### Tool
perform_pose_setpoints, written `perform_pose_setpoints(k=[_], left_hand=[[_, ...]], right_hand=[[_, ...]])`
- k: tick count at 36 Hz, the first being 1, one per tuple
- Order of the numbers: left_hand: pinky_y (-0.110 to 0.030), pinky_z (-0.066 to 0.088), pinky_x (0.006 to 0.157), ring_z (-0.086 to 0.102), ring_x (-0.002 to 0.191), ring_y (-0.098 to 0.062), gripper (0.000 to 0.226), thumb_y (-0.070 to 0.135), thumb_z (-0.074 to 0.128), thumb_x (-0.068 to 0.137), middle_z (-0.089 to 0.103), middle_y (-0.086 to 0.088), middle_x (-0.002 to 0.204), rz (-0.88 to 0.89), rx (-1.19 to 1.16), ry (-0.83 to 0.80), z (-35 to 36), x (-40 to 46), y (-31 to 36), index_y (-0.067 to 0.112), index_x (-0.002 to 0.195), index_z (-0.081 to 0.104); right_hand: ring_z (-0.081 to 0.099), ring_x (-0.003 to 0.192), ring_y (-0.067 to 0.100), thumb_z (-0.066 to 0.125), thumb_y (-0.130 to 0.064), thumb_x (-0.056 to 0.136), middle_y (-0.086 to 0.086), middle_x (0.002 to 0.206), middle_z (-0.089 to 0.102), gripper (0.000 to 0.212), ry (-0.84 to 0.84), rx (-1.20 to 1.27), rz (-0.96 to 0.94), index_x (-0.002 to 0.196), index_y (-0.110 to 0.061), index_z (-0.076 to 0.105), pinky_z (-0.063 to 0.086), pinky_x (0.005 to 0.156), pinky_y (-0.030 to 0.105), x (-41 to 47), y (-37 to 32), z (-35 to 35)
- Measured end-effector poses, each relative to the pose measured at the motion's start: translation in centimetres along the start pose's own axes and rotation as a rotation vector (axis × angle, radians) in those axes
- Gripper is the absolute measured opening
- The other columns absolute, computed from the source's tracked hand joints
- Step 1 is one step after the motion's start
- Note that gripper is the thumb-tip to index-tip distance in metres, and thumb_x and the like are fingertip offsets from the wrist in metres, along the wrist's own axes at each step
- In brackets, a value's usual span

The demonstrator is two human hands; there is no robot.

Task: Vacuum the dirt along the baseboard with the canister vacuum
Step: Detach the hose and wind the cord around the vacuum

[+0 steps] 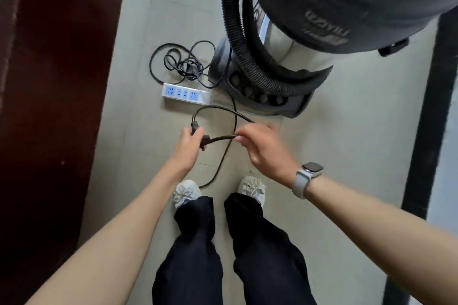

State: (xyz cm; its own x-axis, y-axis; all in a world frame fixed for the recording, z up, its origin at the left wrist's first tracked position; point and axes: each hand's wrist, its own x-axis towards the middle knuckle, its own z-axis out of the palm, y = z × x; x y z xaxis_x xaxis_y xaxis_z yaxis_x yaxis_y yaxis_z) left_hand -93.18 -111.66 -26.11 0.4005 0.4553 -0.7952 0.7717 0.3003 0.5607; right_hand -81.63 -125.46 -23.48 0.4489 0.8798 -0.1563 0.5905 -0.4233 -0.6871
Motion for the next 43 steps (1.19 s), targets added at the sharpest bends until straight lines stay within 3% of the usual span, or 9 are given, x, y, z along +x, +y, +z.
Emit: perform_pose_setpoints(k=[5,10,14,19,23,30,33,39,43], left_hand=[[-0.028,0.036,0.086,0.058,0.087,-0.012,0.034,0.042,0.038,0.102,0.068,-0.007,0.075,0.04,-0.003,-0.189,0.5,-7.2,3.9,0.009,0.1,0.05],[-0.014,0.039,0.061,0.052,0.073,-0.011,0.02,0.016,0.051,0.098,0.061,-0.003,0.075,0.138,0.254,-0.21,-0.9,-12.5,6.8,0.004,0.088,0.063],[-0.031,0.053,0.074,0.059,0.066,-0.011,0.022,0.009,0.047,0.098,0.062,-0.002,0.066,0.149,0.181,-0.197,-1.8,-16.6,10.8,0.001,0.083,0.06],[-0.037,0.06,0.065,0.062,0.053,-0.013,0.028,0.013,0.039,0.104,0.059,-0.002,0.059,0.151,-0.214,-0.13,-1.8,-21.2,16.9,0.005,0.083,0.057],[-0.034,0.061,0.061,0.058,0.045,-0.012,0.028,0.015,0.036,0.105,0.056,0.002,0.054,0.206,-0.411,-0.123,-2.0,-23.6,21.6,0.005,0.085,0.054],[-0.032,0.058,0.076,0.07,0.073,-0.019,0.018,0.014,0.041,0.103,0.07,-0.003,0.085,0.322,-0.51,-0.129,-5.8,-26.4,27.8,0.008,0.109,0.058],[-0.039,0.048,0.099,0.068,0.098,-0.021,0.023,0.008,0.041,0.102,0.071,-0.003,0.101,0.353,-0.316,-0.143,-7.4,-26.8,27.7,0.013,0.116,0.059],[-0.033,0.032,0.112,0.039,0.137,-0.018,0.066,-0.018,0.035,0.087,0.048,-0.002,0.143,0.408,0.217,-0.348,-7.2,-28.1,25.8,0.015,0.144,0.039],[-0.026,0.034,0.105,0.046,0.113,-0.005,0.053,-0.007,0.049,0.087,0.05,0.007,0.13,0.53,0.334,-0.497,-5.8,-29.2,24.8,0.023,0.131,0.044]], right_hand=[[0.049,0.066,0.015,0.04,-0.03,0.095,0.0,0.07,0.056,0.036,0.186,0.18,0.222,0.086,-0.003,0.063,0.035,0.065,0.026,-2.8,-2.3,-6.5],[0.055,0.073,0.017,0.049,-0.012,0.099,0.004,0.079,0.063,0.017,0.392,0.32,0.507,0.089,-0.009,0.063,0.041,0.071,0.012,-5.4,-3.2,-12.5],[0.05,0.124,0.02,0.052,-0.008,0.097,0.01,0.133,0.056,0.032,0.292,0.27,0.582,0.129,-0.004,0.056,0.032,0.11,0.026,-7.1,-5.1,-14.5],[0.021,0.146,0.013,0.052,-0.004,0.093,0.001,0.157,0.026,0.061,-0.139,0.391,0.438,0.149,-0.011,0.031,0.012,0.116,0.017,-8.3,-11.1,-15.2],[0.035,0.138,0.012,0.048,-0.001,0.094,0.005,0.148,0.043,0.053,-0.4,0.597,0.382,0.145,-0.009,0.036,0.022,0.116,0.023,-7.4,-16.7,-15.4],[0.066,0.076,0.008,0.035,-0.004,0.103,-0.005,0.077,0.063,0.026,-0.014,0.705,0.37,0.087,-0.02,0.048,0.052,0.085,0.032,-5.8,-21.4,-20.5],[0.065,0.071,0.013,0.036,-0.003,0.103,0.007,0.077,0.063,0.023,0.123,0.838,0.428,0.085,-0.012,0.047,0.051,0.069,0.02,-5.5,-22.5,-25.0],[0.07,0.068,0.02,0.034,-0.012,0.105,0.01,0.077,0.067,0.023,0.315,1.116,0.465,0.085,-0.011,0.046,0.055,0.075,0.035,-3.2,-25.5,-31.3],[0.071,0.071,0.024,0.031,-0.014,0.106,0.01,0.077,0.068,0.024,0.416,1.236,0.42,0.087,-0.009,0.045,0.058,0.072,0.037,-3.1,-27.9,-33.9]])
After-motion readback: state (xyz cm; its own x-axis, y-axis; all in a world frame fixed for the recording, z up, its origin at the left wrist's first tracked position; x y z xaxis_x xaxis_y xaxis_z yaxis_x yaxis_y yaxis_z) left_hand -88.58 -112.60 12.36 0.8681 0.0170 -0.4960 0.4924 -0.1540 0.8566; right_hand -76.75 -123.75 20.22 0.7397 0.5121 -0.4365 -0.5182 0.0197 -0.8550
